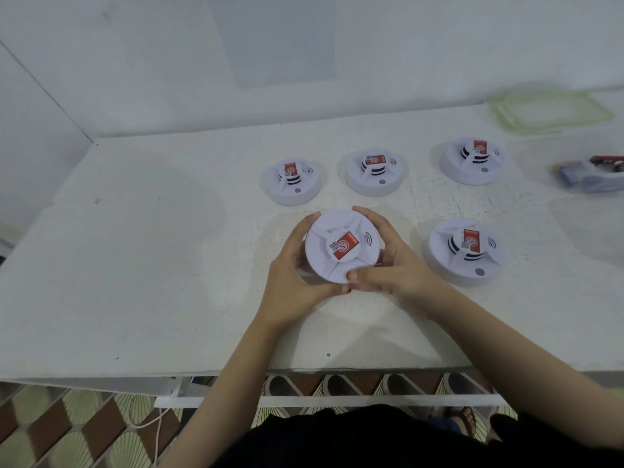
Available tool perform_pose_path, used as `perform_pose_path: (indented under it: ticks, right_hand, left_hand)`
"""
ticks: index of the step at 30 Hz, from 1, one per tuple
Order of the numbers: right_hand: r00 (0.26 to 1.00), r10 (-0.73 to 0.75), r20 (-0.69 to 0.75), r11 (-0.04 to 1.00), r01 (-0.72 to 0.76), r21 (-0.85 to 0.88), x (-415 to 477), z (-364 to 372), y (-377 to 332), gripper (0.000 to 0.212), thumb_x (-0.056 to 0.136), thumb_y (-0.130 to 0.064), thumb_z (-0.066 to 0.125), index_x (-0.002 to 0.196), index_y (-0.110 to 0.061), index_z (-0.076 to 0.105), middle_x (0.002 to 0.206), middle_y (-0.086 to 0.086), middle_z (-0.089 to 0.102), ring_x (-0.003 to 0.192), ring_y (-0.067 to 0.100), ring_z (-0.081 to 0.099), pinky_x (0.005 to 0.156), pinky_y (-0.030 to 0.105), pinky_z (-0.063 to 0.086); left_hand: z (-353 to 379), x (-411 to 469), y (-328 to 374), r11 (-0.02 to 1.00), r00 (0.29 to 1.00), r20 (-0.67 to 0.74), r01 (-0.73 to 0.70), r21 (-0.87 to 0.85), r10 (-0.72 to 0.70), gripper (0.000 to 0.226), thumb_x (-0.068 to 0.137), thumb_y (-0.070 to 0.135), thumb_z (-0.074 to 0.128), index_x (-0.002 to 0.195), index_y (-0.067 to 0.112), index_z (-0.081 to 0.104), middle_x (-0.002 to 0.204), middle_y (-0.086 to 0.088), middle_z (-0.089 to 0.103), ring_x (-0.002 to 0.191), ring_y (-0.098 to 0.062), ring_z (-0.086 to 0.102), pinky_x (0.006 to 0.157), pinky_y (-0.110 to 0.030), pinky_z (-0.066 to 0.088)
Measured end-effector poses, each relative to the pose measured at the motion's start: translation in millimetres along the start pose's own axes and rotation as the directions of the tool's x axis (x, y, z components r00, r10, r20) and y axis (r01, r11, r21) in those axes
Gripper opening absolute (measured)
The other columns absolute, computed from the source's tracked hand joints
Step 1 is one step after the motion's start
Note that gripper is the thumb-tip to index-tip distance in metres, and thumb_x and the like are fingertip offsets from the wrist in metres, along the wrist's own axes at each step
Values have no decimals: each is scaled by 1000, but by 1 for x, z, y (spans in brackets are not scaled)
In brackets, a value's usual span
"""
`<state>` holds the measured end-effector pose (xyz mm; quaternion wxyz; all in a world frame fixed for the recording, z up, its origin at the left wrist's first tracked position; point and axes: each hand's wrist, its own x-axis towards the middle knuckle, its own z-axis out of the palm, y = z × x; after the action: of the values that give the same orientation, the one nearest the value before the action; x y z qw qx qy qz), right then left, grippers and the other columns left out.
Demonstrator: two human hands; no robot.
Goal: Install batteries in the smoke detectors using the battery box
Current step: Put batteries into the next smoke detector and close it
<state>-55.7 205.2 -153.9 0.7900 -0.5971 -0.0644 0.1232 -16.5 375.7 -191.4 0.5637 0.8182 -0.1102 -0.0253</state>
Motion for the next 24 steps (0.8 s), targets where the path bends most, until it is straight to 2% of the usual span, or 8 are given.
perform_pose_path:
  ticks: [3, 5, 7, 9, 11, 14, 18, 24]
  right_hand:
    - [1000, 9, -4, 1000, -9, 6, -1, 0, -1, 83, 73, 10, 64, 139, -30, 35, 132, 4, 54, 114, 24, 60, 79, 48, 56]
    - [1000, 12, -8, 1000, -12, 7, 0, 1, -1, 83, 72, 8, 64, 139, -30, 35, 132, 5, 53, 113, 23, 60, 79, 49, 56]
    - [1000, 16, -9, 1000, -16, 12, 0, 1, -2, 83, 72, 9, 64, 139, -30, 34, 133, 5, 53, 112, 23, 61, 78, 48, 57]
    - [1000, 18, -7, 1000, -18, 11, 0, 1, -1, 83, 72, 8, 64, 138, -31, 35, 133, 5, 53, 111, 22, 61, 77, 47, 57]
    - [1000, 17, -7, 1000, -17, 8, 0, 0, -1, 83, 71, 8, 64, 138, -31, 35, 132, 5, 54, 111, 22, 61, 77, 47, 57]
    - [1000, 12, -10, 1000, -12, 9, -1, 0, -1, 83, 72, 9, 64, 139, -30, 35, 131, 4, 54, 111, 23, 61, 77, 48, 57]
    - [1000, 6, -22, 1000, -6, -2, -1, 0, -1, 83, 71, 9, 64, 139, -30, 35, 129, 3, 55, 111, 22, 61, 77, 48, 57]
    - [1000, 10, -29, 1000, -10, -11, -2, 1, -1, 83, 72, 8, 65, 139, -30, 35, 126, 0, 58, 110, 22, 62, 78, 47, 57]
  left_hand:
    - [-7, -3, 9, 997, 998, -27, -56, 53, 58, 85, 67, 43, 85, 138, 22, 45, 130, 8, 57, 121, -3, 54, 102, -39, 49]
    - [-12, -3, 9, 993, 996, 43, -87, 76, 84, 80, 68, 20, 87, 138, 13, 47, 130, 0, 59, 121, -15, 56, 97, -41, 52]
    - [-20, -5, 10, 996, 994, 64, -89, 2, 89, 82, 65, 10, 88, 137, 10, 48, 131, -3, 59, 122, -20, 57, 96, -43, 53]
    - [-17, -5, 11, 995, 993, 63, -94, -12, 95, 85, 65, 17, 89, 138, 15, 47, 133, 6, 58, 124, -15, 55, 99, -39, 51]
    - [-13, -7, 14, 999, 996, 72, -53, 4, 53, 86, 65, 34, 87, 138, 30, 42, 132, 25, 53, 123, 2, 51, 101, -27, 48]
    - [-12, -9, 16, 999, 996, 88, -32, 9, 32, 87, 65, 47, 82, 138, 35, 37, 130, 27, 48, 119, 16, 46, 100, -13, 43]
    - [-17, -14, 20, 1000, 997, 75, -1, -28, 3, 102, 58, 19, 93, 138, 46, 36, 124, 31, 52, 114, 13, 52, 93, -7, 44]
    - [-17, -15, 23, 999, 997, 74, -19, -47, 22, 97, 60, 18, 92, 136, 43, 38, 124, 29, 54, 115, 12, 53, 94, -10, 46]
